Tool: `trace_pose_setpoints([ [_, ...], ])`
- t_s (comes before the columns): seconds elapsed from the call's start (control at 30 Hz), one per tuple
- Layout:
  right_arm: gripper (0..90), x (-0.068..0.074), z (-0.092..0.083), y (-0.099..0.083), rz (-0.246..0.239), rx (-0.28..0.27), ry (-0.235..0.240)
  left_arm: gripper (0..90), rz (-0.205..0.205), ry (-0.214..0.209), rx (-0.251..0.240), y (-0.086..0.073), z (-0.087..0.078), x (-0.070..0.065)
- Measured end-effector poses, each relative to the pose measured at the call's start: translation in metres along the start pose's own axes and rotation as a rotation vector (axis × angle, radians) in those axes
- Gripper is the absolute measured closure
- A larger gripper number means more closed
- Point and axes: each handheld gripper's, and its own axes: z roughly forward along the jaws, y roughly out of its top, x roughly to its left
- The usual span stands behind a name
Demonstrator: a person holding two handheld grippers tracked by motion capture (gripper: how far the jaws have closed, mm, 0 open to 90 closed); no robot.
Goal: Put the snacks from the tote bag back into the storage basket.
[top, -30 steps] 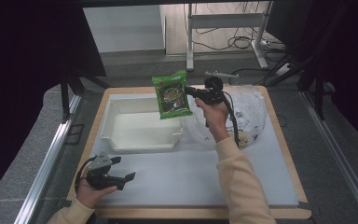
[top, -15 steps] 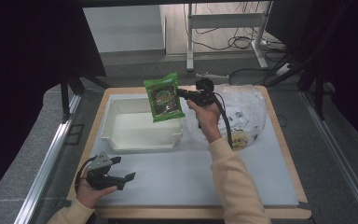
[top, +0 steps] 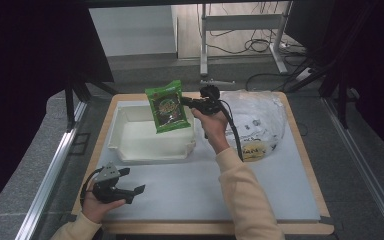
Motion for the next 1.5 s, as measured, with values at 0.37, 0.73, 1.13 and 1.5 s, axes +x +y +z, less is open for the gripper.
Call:
trace_pose_setpoints([
  [0.37, 89.7, 0.007, 0.009, -0.003, 0.002, 0.009, 0.024, 11.5, 0.000, 0.000, -0.001, 0.000, 0.000, 0.000],
  [0.73, 89.7, 0.015, 0.019, -0.006, -0.002, 0.022, 0.044, 11.5, -0.001, 0.000, -0.002, 0.000, -0.001, 0.000],
  [1.13, 89.7, 0.024, 0.029, -0.008, -0.004, 0.037, 0.058, 11.6, -0.002, -0.001, -0.003, 0.000, 0.000, 0.000],
  [1.5, 89.7, 0.031, 0.043, -0.013, -0.004, 0.049, 0.072, 11.6, -0.003, -0.004, -0.005, 0.000, -0.001, 0.001],
])
